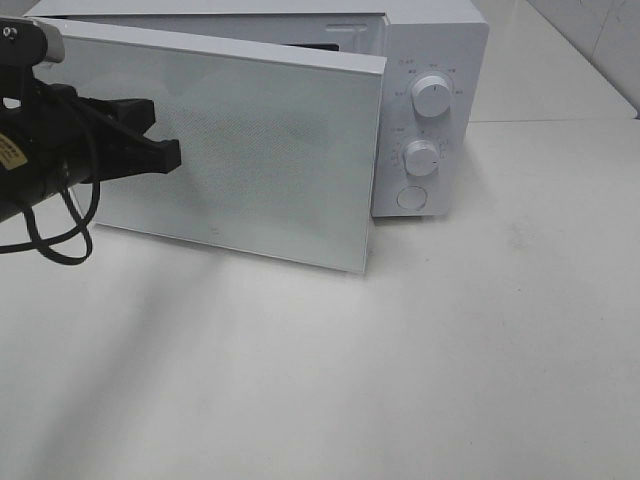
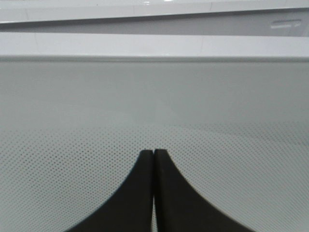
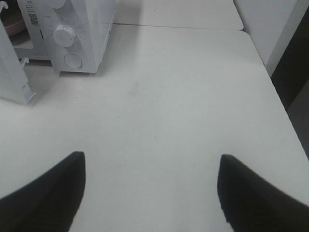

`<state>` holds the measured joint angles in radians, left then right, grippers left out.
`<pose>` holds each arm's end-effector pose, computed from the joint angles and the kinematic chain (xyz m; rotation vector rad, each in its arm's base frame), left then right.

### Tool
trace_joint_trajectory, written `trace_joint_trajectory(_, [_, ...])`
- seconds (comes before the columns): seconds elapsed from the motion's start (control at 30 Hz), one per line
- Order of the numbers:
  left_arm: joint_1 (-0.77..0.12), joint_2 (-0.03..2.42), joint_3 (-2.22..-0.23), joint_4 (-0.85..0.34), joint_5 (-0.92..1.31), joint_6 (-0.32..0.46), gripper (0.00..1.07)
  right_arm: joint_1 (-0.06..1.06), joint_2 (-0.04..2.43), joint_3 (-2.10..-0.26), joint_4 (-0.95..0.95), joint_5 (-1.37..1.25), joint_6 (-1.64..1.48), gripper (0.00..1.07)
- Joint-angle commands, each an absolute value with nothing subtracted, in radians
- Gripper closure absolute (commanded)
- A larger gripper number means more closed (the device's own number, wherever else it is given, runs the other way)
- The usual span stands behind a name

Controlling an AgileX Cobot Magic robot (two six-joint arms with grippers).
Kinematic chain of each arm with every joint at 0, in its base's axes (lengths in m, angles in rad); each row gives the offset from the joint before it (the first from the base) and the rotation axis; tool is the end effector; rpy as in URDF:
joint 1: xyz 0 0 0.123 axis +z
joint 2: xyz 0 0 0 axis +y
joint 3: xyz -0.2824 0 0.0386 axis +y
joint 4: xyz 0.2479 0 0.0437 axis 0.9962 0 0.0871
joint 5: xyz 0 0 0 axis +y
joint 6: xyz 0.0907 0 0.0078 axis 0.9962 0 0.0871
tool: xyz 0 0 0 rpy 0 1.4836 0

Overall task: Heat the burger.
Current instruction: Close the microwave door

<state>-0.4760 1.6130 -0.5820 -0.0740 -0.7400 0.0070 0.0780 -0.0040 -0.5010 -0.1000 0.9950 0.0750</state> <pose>0.2726 -0.1354 0.1947 0.3444 1.7543 -0.3333 -0.0026 -0.0079 0.2832 -0.0020 1.9699 -0.0183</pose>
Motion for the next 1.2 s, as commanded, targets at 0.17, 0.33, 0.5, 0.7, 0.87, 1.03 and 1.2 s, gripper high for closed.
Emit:
trace_joint_trajectory(0.17, [-0.51, 1.66, -0.661, -0.068, -0.751, -0.03, 1.07, 0.07, -0.031, -0.499, -0.104, 0.993, 0.062, 0.32])
trace_joint_trajectory(0.33, [-0.551, 1.725, -0.727, -0.087, -0.753, -0.03, 1.07, 0.07, -0.031, -0.499, -0.104, 0.993, 0.062, 0.32])
trace_joint_trajectory(0.5, [-0.573, 1.766, -0.791, -0.129, -0.75, -0.03, 1.07, 0.07, -0.031, -0.499, -0.104, 0.993, 0.062, 0.32])
trace_joint_trajectory(0.7, [-0.61, 1.82, -0.883, -0.142, -0.736, -0.031, 1.07, 0.07, -0.031, -0.499, -0.104, 0.993, 0.062, 0.32])
trace_joint_trajectory(0.87, [-0.64, 1.901, -1.02, -0.152, -0.689, -0.031, 1.07, 0.07, -0.031, -0.499, -0.104, 0.993, 0.062, 0.32])
trace_joint_trajectory(1.03, [-0.649, 1.953, -1.109, -0.183, -0.667, -0.03, 1.07, 0.07, -0.031, -0.499, -0.104, 0.993, 0.062, 0.32])
trace_joint_trajectory(1.2, [-0.651, 1.989, -1.159, -0.196, -0.656, -0.026, 1.07, 0.07, -0.031, -0.499, -0.104, 0.993, 0.062, 0.32])
